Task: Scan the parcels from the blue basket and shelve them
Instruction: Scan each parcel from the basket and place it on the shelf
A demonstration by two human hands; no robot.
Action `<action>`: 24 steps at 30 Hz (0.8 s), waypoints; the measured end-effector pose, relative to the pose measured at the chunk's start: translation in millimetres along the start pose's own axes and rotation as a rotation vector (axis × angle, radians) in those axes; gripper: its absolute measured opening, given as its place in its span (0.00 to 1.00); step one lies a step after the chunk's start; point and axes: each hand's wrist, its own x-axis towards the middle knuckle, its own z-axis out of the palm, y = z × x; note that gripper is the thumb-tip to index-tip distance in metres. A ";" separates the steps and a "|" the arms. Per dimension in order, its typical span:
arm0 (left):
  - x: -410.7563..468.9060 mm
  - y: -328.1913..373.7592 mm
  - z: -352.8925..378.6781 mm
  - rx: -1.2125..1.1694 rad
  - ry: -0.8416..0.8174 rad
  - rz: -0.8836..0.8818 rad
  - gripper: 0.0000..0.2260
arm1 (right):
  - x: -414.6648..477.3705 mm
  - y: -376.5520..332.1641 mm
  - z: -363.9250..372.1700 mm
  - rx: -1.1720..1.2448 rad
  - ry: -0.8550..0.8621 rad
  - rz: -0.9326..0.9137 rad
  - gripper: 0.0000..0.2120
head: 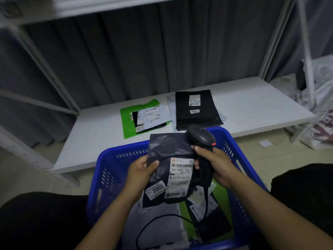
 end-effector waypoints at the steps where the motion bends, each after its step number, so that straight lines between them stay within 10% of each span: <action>1: 1.4 -3.1 -1.6 0.036 0.068 0.036 0.08 | 0.4 2.4 -1.4 -0.068 0.021 0.004 0.10; 12: 24.9 -28.1 -40.9 0.274 0.525 0.164 0.06 | -0.1 17.9 -9.1 -0.480 -0.020 0.109 0.12; 24: 29.5 -26.6 -42.7 0.151 0.470 0.157 0.05 | 5.4 11.7 -2.7 -0.430 -0.172 0.171 0.13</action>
